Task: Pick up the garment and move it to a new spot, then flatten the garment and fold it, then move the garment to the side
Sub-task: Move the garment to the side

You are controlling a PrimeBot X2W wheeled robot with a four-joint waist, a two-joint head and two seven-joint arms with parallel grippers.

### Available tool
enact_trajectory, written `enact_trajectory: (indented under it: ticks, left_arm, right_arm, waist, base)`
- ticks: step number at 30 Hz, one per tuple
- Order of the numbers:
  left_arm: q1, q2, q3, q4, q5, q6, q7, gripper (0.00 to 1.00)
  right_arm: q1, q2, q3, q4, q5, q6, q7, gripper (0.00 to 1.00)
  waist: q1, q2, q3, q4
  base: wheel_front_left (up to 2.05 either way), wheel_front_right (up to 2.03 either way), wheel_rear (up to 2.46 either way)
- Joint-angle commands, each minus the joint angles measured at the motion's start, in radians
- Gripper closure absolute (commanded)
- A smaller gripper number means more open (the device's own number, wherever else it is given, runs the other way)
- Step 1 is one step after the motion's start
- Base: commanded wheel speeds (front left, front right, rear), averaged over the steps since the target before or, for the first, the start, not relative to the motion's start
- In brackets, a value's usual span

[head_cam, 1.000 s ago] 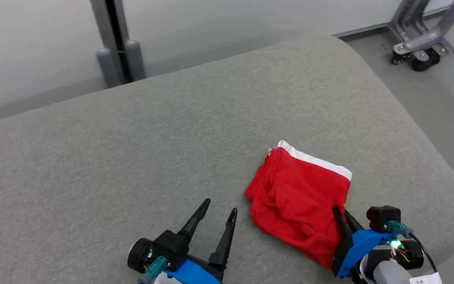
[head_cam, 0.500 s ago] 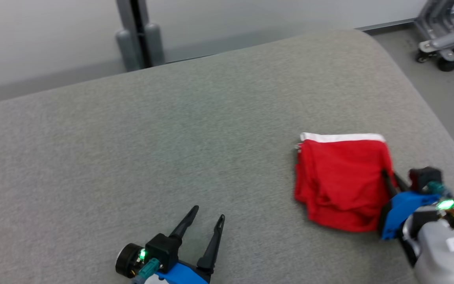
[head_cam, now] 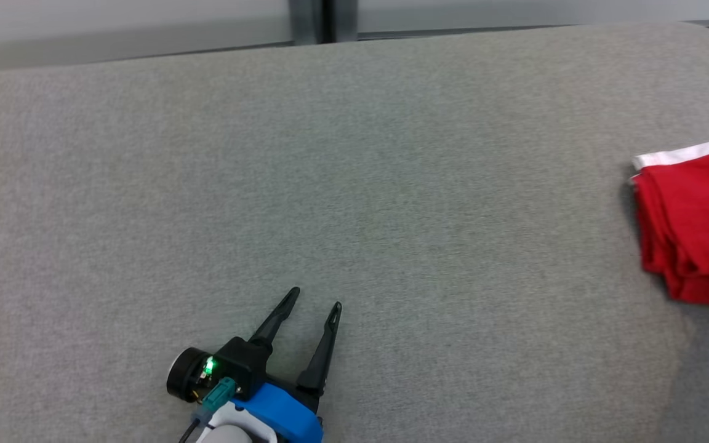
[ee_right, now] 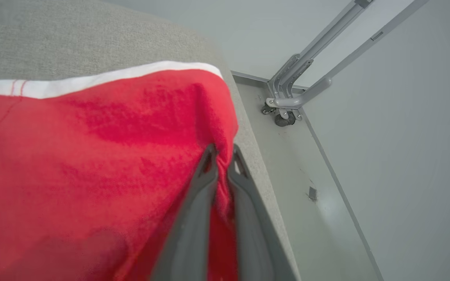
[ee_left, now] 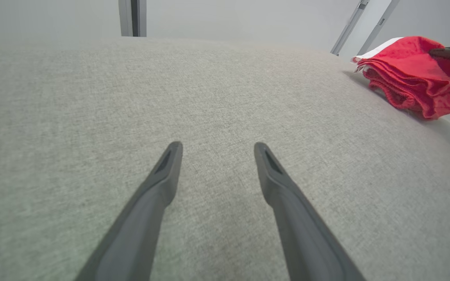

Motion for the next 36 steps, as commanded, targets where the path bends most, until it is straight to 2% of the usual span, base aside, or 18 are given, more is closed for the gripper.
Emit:
enact_trajectory:
  ticks: [1,6,7,8,13,17,21,25,32,36]
  left_arm:
    - [-0.017,0.003,0.005,-0.005,-0.001,-0.003,-0.003,0.00]
    - [-0.031,0.001,0.020,-0.011,-0.004,-0.003,-0.003,0.00]
    - [-0.033,0.001,0.022,-0.012,-0.004,-0.003,-0.003,0.00]
    - [-0.036,0.001,0.025,-0.011,-0.003,-0.003,-0.003,0.00]
    - [-0.040,-0.002,0.048,-0.006,-0.001,-0.003,-0.003,0.00]
    - [-0.037,-0.010,0.077,-0.006,0.004,-0.003,-0.003,0.00]
    - [-0.014,-0.022,0.152,-0.003,0.018,-0.003,-0.003,0.00]
    - [0.002,-0.036,0.223,0.001,0.033,-0.003,-0.003,0.00]
    - [0.023,-0.050,0.340,0.017,0.064,-0.003,-0.003,0.00]
    - [0.035,-0.055,0.391,0.027,0.086,-0.002,-0.003,0.00]
  right_arm:
    - [-0.019,-0.012,-0.019,-0.014,-0.019,-0.001,0.007,1.00]
    - [-0.026,-0.003,-0.151,-0.090,-0.122,-0.001,0.031,1.00]
    - [-0.033,0.003,-0.181,-0.115,-0.143,-0.001,0.021,0.71]
    - [-0.037,0.012,-0.207,-0.136,-0.163,-0.001,0.017,0.00]
    - [-0.062,0.094,-0.319,-0.218,-0.235,0.000,-0.052,0.00]
    - [-0.088,0.172,-0.318,-0.217,-0.231,0.000,-0.153,0.00]
    - [-0.075,0.269,-0.234,-0.198,-0.152,0.000,-0.198,0.00]
    - [0.019,0.326,-0.103,-0.277,-0.017,0.000,-0.199,0.00]
    - [0.220,0.350,0.135,-0.350,0.220,0.000,-0.199,0.00]
    - [0.303,0.348,0.234,-0.373,0.332,0.000,-0.199,0.00]
  waist:
    - [-0.0001,-0.0001,0.025,0.028]
    - [-0.0001,-0.0001,0.038,0.051]
    - [-0.0001,-0.0001,0.040,0.053]
    - [-0.0001,-0.0001,0.041,0.055]
    - [-0.0001,-0.0001,0.034,0.057]
    - [-0.0001,-0.0001,0.019,0.056]
    - [-0.0001,-0.0001,-0.018,0.063]
    - [-0.0001,-0.0001,-0.056,0.078]
    - [-0.0001,-0.0001,-0.111,0.110]
    - [-0.0001,-0.0001,-0.139,0.122]
  base:
    - [0.00,0.00,0.00]
    - [0.00,0.00,0.00]
    - [0.00,0.00,0.00]
    - [0.00,0.00,0.00]
    - [0.00,0.00,0.00]
    - [0.00,0.00,0.00]
    - [0.00,0.00,0.00]
    - [0.00,0.00,0.00]
    - [0.00,0.00,0.00]
    - [0.00,0.00,0.00]
